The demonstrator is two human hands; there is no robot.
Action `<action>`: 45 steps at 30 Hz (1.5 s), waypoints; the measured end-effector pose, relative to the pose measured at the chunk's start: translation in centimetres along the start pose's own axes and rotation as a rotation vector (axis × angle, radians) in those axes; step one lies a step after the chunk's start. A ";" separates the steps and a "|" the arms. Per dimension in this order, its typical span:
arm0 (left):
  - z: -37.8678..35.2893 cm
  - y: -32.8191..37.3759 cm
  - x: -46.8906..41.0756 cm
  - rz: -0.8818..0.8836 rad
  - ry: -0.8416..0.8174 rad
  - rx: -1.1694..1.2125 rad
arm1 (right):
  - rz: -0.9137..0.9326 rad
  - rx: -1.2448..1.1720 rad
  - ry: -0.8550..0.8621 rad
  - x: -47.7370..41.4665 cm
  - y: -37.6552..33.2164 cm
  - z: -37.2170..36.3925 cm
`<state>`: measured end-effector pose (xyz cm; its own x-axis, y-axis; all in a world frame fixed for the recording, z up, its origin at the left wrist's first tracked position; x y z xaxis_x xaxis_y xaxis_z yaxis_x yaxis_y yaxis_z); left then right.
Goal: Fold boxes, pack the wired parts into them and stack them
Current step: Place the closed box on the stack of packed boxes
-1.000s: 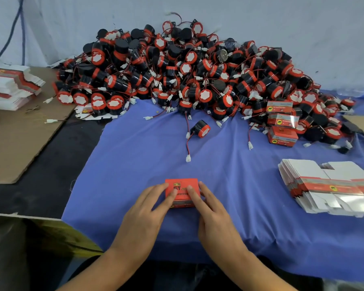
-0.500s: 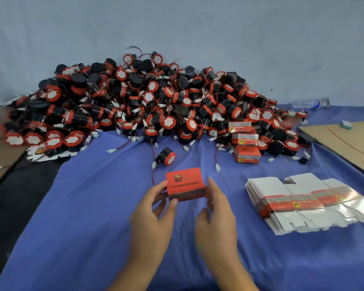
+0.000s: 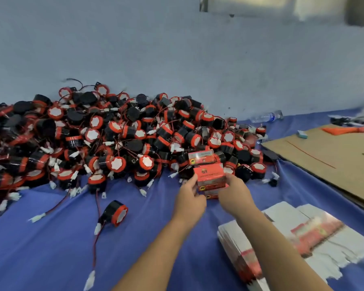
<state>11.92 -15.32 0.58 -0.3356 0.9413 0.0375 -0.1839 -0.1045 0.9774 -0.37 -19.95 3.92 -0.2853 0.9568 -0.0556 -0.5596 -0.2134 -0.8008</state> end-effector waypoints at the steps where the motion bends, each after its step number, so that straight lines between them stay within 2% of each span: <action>1: -0.4 -0.1 -1.1 0.009 -0.004 -0.025 | -0.023 0.021 0.001 -0.9 0.5 0.0; 7: -1.2 -0.9 -2.8 0.041 -0.075 -0.107 | -0.061 0.185 0.014 -2.8 2.6 -0.3; 12: -1.1 -0.4 -0.9 0.053 -0.212 -0.143 | -0.066 0.122 -0.058 -2.0 3.2 0.2; 14: -0.8 0.6 0.4 0.062 -0.159 -0.148 | -0.085 0.111 -0.021 -1.6 3.4 1.0; 19: 0.0 1.3 4.5 0.171 0.164 -0.069 | -0.085 0.018 0.173 2.6 3.8 5.5; 21: -0.7 0.5 7.7 0.205 0.174 -0.054 | -0.056 0.058 0.202 5.4 4.2 7.7; 25: -4.9 -1.6 13.8 0.266 -0.003 -0.071 | 0.035 0.344 0.093 12.4 4.4 9.2; 28: -7.1 -2.0 15.8 0.298 0.029 -0.066 | 0.099 0.485 -0.070 15.3 4.2 7.4; 30: -7.4 -1.7 16.3 0.313 0.087 -0.084 | 0.130 0.514 -0.075 16.0 4.5 6.5; 34: -7.2 -1.4 16.8 0.350 0.145 0.012 | 0.204 0.434 -0.020 16.5 4.9 5.9; 38: -7.0 -0.7 17.1 0.303 0.203 0.188 | 0.232 0.333 0.070 17.0 4.5 6.1; 42: -6.0 0.5 17.6 0.225 0.125 0.419 | 0.164 0.259 0.168 17.1 4.8 7.5; 45: -3.4 0.9 18.8 0.172 0.110 0.513 | 0.166 0.195 0.082 17.5 3.7 8.0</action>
<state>2.30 1.19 1.45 -0.4205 0.8825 0.2107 0.3472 -0.0580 0.9360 -13.65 -5.53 4.72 -0.3265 0.9166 -0.2308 -0.6517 -0.3952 -0.6474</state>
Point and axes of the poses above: each hand's wrist, its own x-axis away from the middle knuckle, its own z-axis out of the back of the hand, y = z × x, the point moved 3 cm from there along -x, towards the middle knuckle, and after that the axes turned 8 degrees about z, right-handed, at the moved point
